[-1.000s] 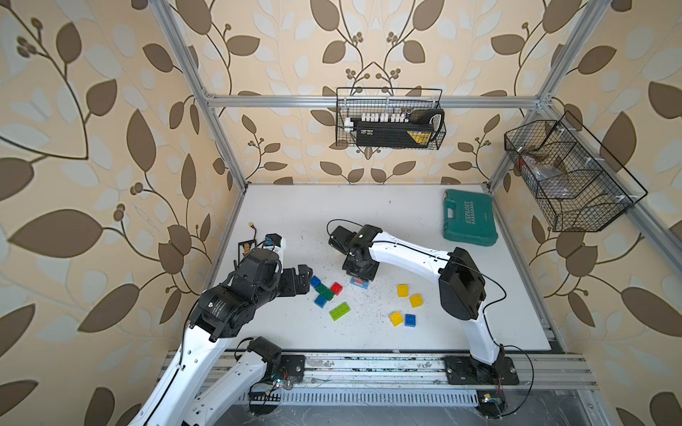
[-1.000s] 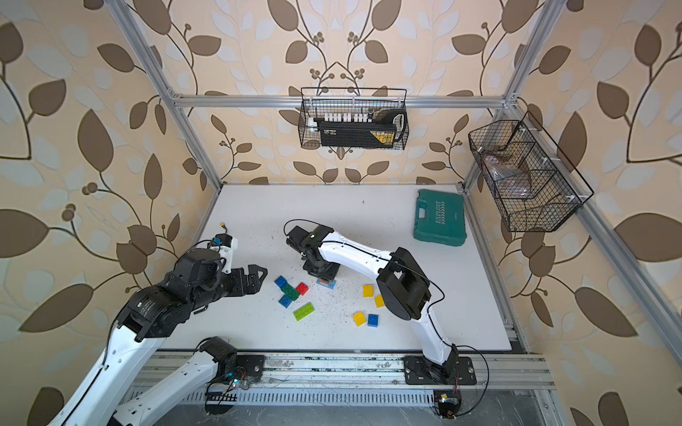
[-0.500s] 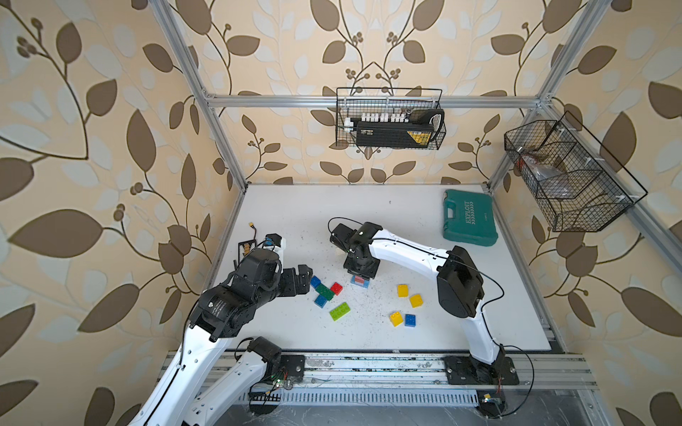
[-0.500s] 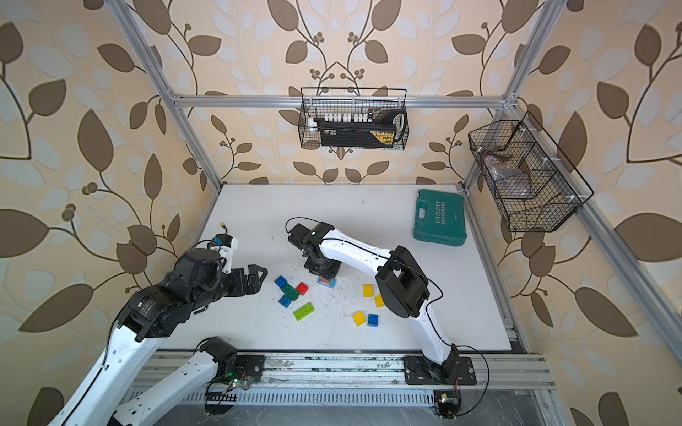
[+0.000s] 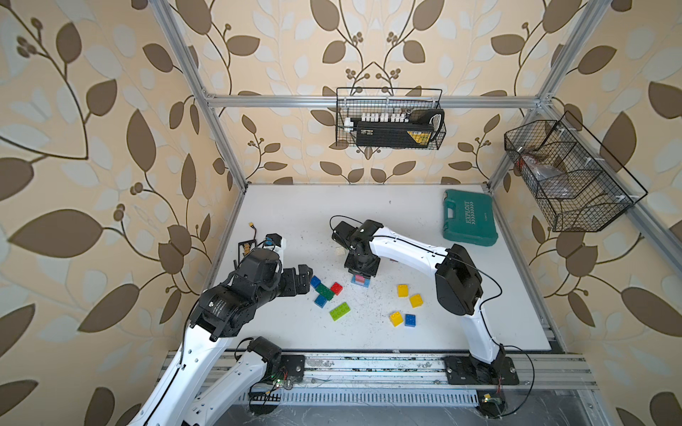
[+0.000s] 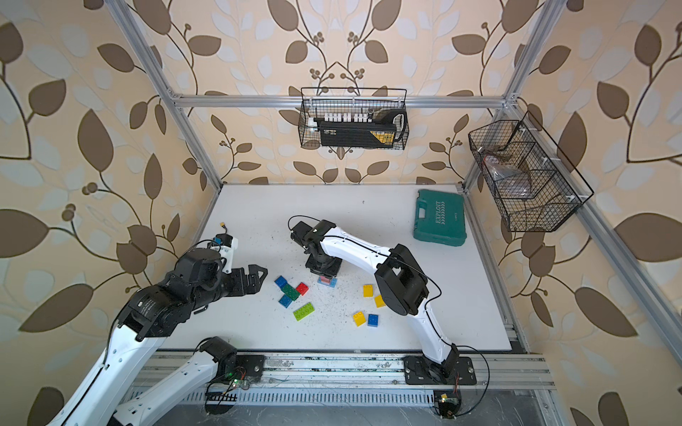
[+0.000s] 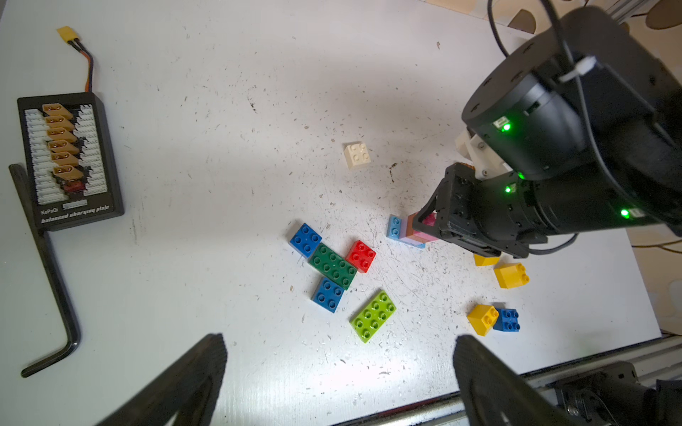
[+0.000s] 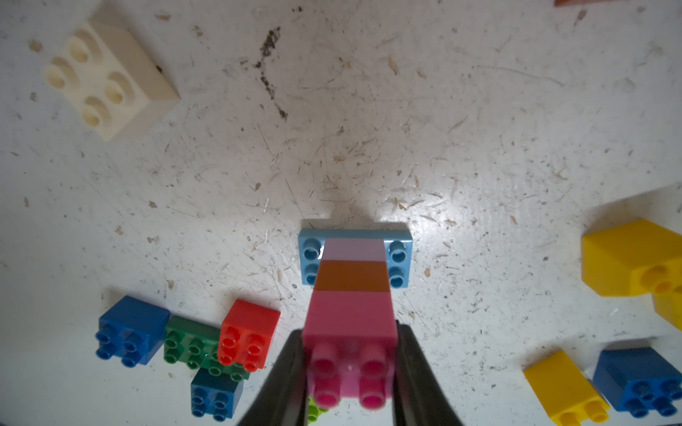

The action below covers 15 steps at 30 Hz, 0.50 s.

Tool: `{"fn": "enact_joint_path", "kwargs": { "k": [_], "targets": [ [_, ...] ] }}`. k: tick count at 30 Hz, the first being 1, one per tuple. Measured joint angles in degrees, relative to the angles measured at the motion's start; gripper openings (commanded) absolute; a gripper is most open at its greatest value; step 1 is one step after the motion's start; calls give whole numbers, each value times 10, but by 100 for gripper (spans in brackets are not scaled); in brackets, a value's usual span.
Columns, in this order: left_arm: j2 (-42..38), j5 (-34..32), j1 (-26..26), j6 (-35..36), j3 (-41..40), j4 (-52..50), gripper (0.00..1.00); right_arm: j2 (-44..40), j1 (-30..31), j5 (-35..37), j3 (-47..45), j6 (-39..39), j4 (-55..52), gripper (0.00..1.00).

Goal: Assemble the number 1 with lego
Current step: Assemble the lego brick with the lego brick.

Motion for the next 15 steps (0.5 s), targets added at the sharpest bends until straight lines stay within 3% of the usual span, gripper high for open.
{"fn": "enact_joint_path", "kwargs": {
  "k": [8,15],
  "targets": [
    [0,0,0,0,0,0,99,12,-26,-51,16,-57,-15,9],
    [12,0,0,0,0,0,99,34,-35,-55,51,-124,-51,8]
  ]
}}
